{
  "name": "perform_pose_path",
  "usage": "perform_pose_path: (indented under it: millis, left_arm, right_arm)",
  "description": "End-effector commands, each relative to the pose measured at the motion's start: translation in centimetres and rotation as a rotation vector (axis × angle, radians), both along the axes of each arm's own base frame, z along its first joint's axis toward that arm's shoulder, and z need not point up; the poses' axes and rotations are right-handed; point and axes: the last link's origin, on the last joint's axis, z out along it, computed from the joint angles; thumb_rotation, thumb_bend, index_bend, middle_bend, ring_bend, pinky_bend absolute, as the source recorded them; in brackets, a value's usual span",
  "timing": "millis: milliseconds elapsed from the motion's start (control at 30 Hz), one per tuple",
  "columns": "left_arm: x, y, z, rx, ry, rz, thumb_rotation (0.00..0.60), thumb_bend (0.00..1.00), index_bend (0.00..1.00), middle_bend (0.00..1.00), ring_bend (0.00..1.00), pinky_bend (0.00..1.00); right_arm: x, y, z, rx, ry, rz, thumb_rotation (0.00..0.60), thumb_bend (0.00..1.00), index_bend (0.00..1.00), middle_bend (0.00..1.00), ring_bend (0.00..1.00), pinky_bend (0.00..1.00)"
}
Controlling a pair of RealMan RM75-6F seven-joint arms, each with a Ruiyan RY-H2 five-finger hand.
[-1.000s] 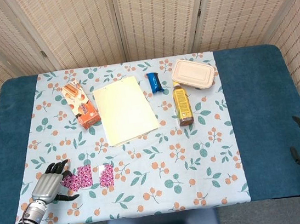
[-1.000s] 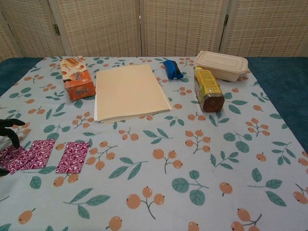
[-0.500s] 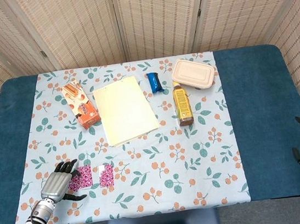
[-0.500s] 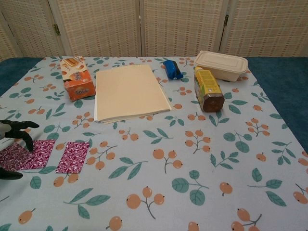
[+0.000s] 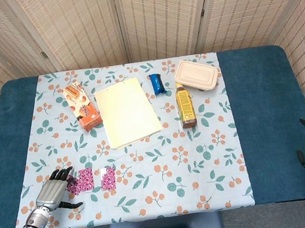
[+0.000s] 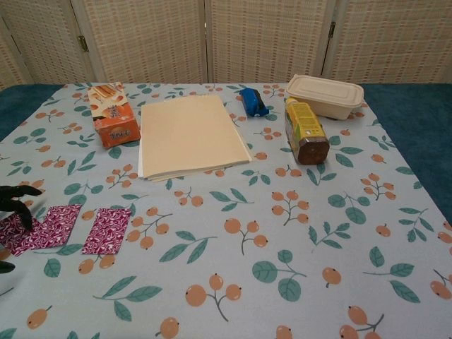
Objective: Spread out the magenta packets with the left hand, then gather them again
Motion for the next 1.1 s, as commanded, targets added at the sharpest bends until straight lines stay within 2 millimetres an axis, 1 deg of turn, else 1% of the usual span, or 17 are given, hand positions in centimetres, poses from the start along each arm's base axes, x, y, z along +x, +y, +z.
perform_pose_path:
  millis: [33,200,333,500,867,1100]
  left_arm:
    - [-0.3,-0.4,0.5,0.006,0.002,0.014,0.318,0.1,0.32,0.0,0.0,0.0]
    - [0.5,-0.6,0.9,0.039,-0.035,-0.01,0.316,0.1,0.33,0.0,0.0,0.0]
    - [1.7,0.1,0.0,0.027,-0.046,-0.05,0.318,0.1,0.32,0.0,0.0,0.0]
    - [2.6,0.9,-1.1,0.005,-0.037,-0.065,0.316,0.1,0.32,0.0,0.0,0.0]
    - [2.5,0.9,-1.7,-0.011,-0.018,-0.043,0.317,0.1,0.32,0.0,0.0,0.0]
    - [2.4,0.8,-1.7,-0.01,-0.011,-0.041,0.317,0.1,0.32,0.0,0.0,0.0]
  right_arm:
    - [0.0,0.0,0.0,-0.001,0.0,0.001,0.6,0.46,0.0,0.0,0.0,0.0]
    - [-0.1,0.1,-0.1,0.002,-0.002,0.0,0.6,0.46,0.0,0.0,0.0,0.0]
    - [-0.3,0.2,0.1,-0.003,-0.006,-0.007,0.6,0.46,0.0,0.0,0.0,0.0]
    - [-0.7,0.4,0.2,-0.008,-0.01,-0.017,0.6,0.46,0.0,0.0,0.0,0.0]
    - [-1.0,0.4,0.1,-0.006,-0.014,-0.021,0.6,0.46,0.0,0.0,0.0,0.0]
    - [-1.0,0.5,0.1,-0.007,-0.015,-0.021,0.6,0.46,0.0,0.0,0.0,0.0]
